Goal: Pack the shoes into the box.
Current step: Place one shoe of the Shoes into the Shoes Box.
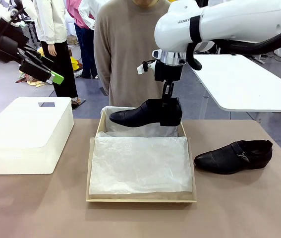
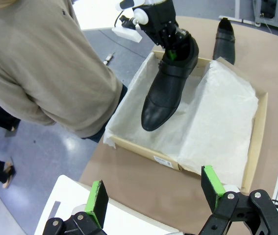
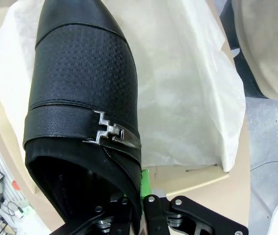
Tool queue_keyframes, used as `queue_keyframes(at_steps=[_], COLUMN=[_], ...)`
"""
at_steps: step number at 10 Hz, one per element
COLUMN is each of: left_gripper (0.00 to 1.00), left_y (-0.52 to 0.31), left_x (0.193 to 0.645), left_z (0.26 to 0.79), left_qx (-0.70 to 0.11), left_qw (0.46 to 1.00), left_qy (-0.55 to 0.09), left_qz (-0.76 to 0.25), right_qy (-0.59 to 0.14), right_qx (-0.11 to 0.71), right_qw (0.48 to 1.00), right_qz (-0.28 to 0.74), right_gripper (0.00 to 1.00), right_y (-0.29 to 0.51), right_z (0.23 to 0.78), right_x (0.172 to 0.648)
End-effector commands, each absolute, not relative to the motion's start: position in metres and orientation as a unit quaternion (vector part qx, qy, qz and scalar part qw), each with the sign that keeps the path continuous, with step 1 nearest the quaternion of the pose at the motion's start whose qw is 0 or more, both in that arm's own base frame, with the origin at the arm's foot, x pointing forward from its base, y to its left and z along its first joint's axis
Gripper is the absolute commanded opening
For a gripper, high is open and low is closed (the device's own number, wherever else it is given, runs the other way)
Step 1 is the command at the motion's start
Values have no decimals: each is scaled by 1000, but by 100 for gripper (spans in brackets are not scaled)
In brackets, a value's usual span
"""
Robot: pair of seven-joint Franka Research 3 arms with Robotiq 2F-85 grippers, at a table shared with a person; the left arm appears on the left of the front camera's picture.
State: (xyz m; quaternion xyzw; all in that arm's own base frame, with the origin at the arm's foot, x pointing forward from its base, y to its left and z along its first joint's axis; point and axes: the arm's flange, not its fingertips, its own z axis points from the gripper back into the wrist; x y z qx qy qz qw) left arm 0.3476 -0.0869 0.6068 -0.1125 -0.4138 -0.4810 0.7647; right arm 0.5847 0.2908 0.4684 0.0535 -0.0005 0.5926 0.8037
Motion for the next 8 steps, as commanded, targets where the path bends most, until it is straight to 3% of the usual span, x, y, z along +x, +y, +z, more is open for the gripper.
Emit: queue_keyframes(at_steps=[1, 8], left_gripper=[100, 100], left_y=[-86, -86], left_x=[349, 349], left_z=[606, 606], left_qx=[-119, -119], left_qw=[759, 759], left_qy=[-415, -415], left_qz=[-487, -487], right_qy=[-11, 5], right_qx=[33, 24], right_qw=[810, 790], right_qz=[586, 613], right_gripper=[0, 0], right_y=[299, 314], right_z=[461, 416], right_x=[590, 611])
